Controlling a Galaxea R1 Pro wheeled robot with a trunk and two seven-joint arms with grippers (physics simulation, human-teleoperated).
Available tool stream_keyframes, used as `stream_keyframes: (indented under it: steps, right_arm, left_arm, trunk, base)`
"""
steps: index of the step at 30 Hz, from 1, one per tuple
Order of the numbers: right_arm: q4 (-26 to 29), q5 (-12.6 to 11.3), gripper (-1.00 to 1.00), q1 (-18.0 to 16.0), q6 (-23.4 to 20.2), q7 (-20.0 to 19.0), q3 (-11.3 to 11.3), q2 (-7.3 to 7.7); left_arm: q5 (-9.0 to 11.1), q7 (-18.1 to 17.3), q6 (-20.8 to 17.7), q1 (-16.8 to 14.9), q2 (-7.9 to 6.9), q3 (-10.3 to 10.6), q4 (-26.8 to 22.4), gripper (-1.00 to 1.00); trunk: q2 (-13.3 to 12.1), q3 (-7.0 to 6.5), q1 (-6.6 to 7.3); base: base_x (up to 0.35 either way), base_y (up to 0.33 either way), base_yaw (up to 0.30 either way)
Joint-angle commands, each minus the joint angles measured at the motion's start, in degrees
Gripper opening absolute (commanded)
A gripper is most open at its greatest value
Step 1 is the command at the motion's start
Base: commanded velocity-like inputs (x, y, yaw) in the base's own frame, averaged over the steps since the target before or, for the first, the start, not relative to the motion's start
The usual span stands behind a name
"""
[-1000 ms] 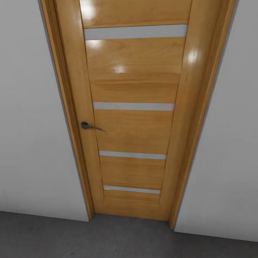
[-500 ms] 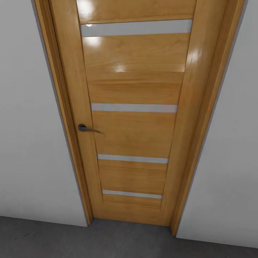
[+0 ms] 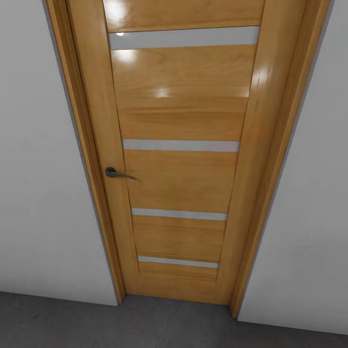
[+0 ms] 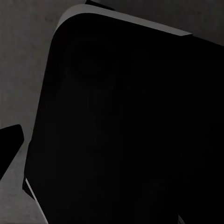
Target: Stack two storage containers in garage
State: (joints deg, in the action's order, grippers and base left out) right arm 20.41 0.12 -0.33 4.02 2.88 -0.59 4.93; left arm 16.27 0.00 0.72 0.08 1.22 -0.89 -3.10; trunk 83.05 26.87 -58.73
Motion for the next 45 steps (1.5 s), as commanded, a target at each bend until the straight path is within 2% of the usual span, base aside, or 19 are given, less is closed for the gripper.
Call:
stream_keyframes:
  steps: [1, 4, 8, 9, 10, 12, 14, 15, 16, 17, 18, 20, 22, 24, 28, 30, 38, 45]
  right_arm:
    - [2.5, 0.2, 1.0, -0.6, -1.6, 1.4, 0.0, -0.09]
    - [6.3, 0.4, 1.0, -3.7, -5.7, 4.6, 0.0, -0.49]
    - [7.5, 0.2, 1.0, -10.9, -8.3, 6.8, 0.3, -0.82]
    - [6.8, 0.3, 1.0, -17.4, -9.2, 6.5, 1.1, -3.23]
    - [6.4, 0.3, 1.0, -18.4, -9.4, 6.5, 1.4, -4.03]
    - [4.3, 0.3, 1.0, -23.0, -10.0, 6.5, 3.7, -7.44]
    - [3.1, 0.4, 1.0, -25.4, -10.1, 6.5, 5.2, -9.08]
    - [1.9, 0.4, 1.0, -27.7, -10.0, 6.5, 7.0, -10.6]
    - [1.5, 0.4, 1.0, -28.8, -10.0, 6.5, 8.0, -11.29]
    - [0.8, 0.5, 1.0, -30.4, -9.9, 6.5, 10.3, -12.54]
    - [0.6, 0.6, 1.0, -31.1, -9.9, 6.5, 11.4, -13.13]
    - [0.3, 0.8, 1.0, -33.3, -9.8, 6.7, 15.8, -14.93]
    - [0.3, 0.8, 1.0, -34.7, -9.8, 6.9, 17.6, -14.93]
    - [0.2, 0.5, 1.0, -38.3, -9.8, 7.4, 19.6, -14.93]
    - [0.1, -0.6, 1.0, -44.0, -9.9, 7.8, 20.6, -14.93]
    - [0.4, -0.8, 1.0, -45.7, -9.9, 7.9, 20.7, -14.93]
    - [4.2, -0.4, 1.0, -47.4, -10.2, 7.1, 21.4, -14.93]
    - [4.4, 2.7, 1.0, -47.5, -9.8, 7.4, 21.6, -14.93]
  left_arm:
    - [0.3, 0.0, 0.1, 0.0, 0.01, -0.1, -0.1, 1.0]
    - [0.3, 0.0, 0.1, 0.0, 0.02, -0.1, -0.1, 1.0]
    - [0.3, 0.0, 0.1, 0.0, 0.01, -0.1, -0.1, 1.0]
    - [0.3, 0.0, 0.1, 0.0, 0.01, -0.1, -0.1, 1.0]
    - [0.3, 0.0, 0.1, 0.0, 0.01, -0.1, -0.1, 1.0]
    - [0.3, 0.0, 0.1, 0.0, 0.01, -0.1, -0.1, 1.0]
    - [0.3, 0.0, 0.1, 0.0, 0.03, -0.1, -0.1, 1.0]
    - [0.3, 0.0, 0.1, 0.0, 0.02, -0.1, -0.1, 1.0]
    - [0.3, 0.0, 0.1, 0.0, 0.02, -0.1, -0.1, 1.0]
    - [0.3, 0.0, 0.1, 0.0, 0.02, -0.1, -0.1, 1.0]
    - [0.3, 0.0, 0.1, 0.0, 0.02, -0.1, -0.1, 1.0]
    - [0.3, 0.0, 0.1, 0.0, 0.01, -0.1, -0.1, 1.0]
    - [0.3, 0.0, 0.1, 0.0, 0.01, -0.1, -0.1, 1.0]
    - [0.3, 0.0, 0.1, 0.0, 0.01, -0.1, -0.2, 1.0]
    - [0.3, 0.0, 0.1, 0.0, 0.01, -0.1, -0.2, 1.0]
    - [0.3, -0.1, 0.1, 0.0, 0.01, -0.1, -0.2, 1.0]
    - [0.3, 0.0, 0.9, 0.0, -0.07, -0.1, -0.3, 1.0]
    - [0.3, 0.0, 4.3, 0.0, -0.03, -0.1, -0.3, 1.0]
  trunk:
    - [0.0, 0.06, 0.0]
    - [0.0, 0.06, 0.0]
    - [0.0, 0.06, 0.0]
    - [0.0, 0.06, 0.0]
    - [0.0, 0.06, 0.0]
    - [0.0, 0.06, 0.0]
    - [0.0, 0.06, 0.0]
    - [0.0, 0.06, 0.0]
    - [0.0, 0.06, 0.0]
    - [0.0, 0.06, 0.0]
    - [0.0, 0.06, 0.0]
    - [0.0, 0.06, 0.0]
    - [0.0, 0.06, 0.0]
    - [0.0, 0.06, 0.0]
    - [0.0, 0.06, 0.0]
    - [0.0, 0.06, 0.0]
    - [0.0, 0.06, 0.0]
    - [0.0, 0.06, 0.0]
  base:
    - [0.0, 0.0, 0.0]
    - [0.0, 0.0, 0.0]
    - [0.0, 0.0, 0.0]
    - [0.0, 0.0, 0.0]
    - [0.0, 0.0, 0.0]
    - [0.0, 0.0, 0.0]
    - [0.0, 0.0, 0.0]
    - [0.0, 0.0, 0.0]
    - [0.0, 0.0, 0.0]
    - [0.0, 0.0, 0.0]
    - [0.0, 0.0, 0.0]
    - [0.0, 0.0, 0.0]
    - [0.0, 0.0, 0.0]
    - [0.0, 0.0, 0.0]
    - [0.0, 0.0, 0.0]
    - [0.0, 0.0, 0.0]
    - [0.0, 0.0, 0.0]
    - [0.0, 0.0, 0.0]
